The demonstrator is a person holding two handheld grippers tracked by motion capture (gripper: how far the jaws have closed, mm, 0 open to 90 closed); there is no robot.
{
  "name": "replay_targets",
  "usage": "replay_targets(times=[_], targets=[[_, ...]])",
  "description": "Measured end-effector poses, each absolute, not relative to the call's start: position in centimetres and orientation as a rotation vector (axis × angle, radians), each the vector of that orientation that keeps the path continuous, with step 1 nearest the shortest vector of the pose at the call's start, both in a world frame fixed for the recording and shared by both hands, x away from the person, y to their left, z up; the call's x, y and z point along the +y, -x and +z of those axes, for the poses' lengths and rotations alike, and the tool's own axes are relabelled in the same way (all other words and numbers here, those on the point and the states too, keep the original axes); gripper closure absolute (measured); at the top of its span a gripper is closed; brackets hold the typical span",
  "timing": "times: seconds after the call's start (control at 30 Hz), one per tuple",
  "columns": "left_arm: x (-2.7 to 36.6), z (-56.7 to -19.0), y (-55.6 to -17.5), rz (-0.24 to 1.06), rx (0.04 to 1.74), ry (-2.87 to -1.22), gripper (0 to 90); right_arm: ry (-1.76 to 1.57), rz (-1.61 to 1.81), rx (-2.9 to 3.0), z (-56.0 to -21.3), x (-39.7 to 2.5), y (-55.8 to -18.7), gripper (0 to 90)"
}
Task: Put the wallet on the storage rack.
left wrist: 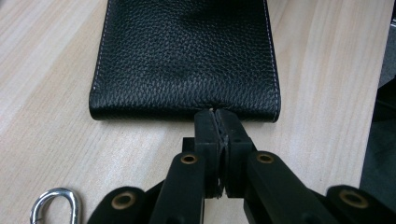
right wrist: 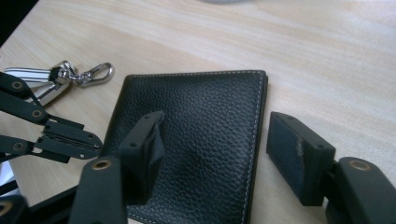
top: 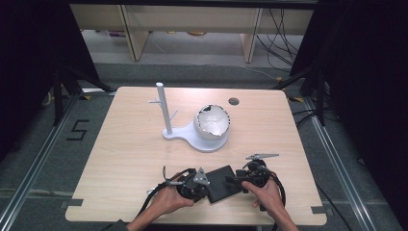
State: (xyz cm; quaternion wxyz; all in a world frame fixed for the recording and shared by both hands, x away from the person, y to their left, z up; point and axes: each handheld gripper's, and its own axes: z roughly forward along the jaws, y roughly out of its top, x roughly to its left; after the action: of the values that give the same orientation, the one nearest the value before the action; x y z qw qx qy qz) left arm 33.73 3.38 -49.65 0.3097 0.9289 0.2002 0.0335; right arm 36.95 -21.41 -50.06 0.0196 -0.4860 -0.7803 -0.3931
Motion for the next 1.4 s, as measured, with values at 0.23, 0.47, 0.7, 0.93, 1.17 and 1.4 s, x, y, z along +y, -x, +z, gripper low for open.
replay_targets(times=[0.23, 0.47, 0.7, 0.93, 1.17, 1.4], targets=[[3.5, -49.6, -33.8, 0.101, 0.507, -2.477, 87.3, 1.535, -1.203, -2.351, -50.2, -21.0, -36.7, 38.9], [3.4, -49.7, -33.8, 0.103, 0.504, -2.479, 87.3, 1.567, -1.245, -2.309, -50.7, -21.4, -36.6, 37.6], [3.4, -49.7, -33.7, 0.104, 0.504, -2.482, 87.2, 1.636, -1.295, -2.184, -50.8, -22.1, -36.4, 43.6], [3.2, -49.6, -33.6, 0.11, 0.482, -2.49, 87.0, 1.555, -1.325, -2.075, -50.9, -21.6, -36.0, 56.9], [3.3, -49.6, -33.6, 0.11, 0.483, -2.494, 86.4, 1.503, -1.325, -2.161, -49.7, -21.3, -35.7, 64.6], [3.2, -49.6, -33.4, 0.125, 0.481, -2.49, 83.9, 1.462, -1.371, -2.137, -49.3, -21.3, -35.7, 75.1]])
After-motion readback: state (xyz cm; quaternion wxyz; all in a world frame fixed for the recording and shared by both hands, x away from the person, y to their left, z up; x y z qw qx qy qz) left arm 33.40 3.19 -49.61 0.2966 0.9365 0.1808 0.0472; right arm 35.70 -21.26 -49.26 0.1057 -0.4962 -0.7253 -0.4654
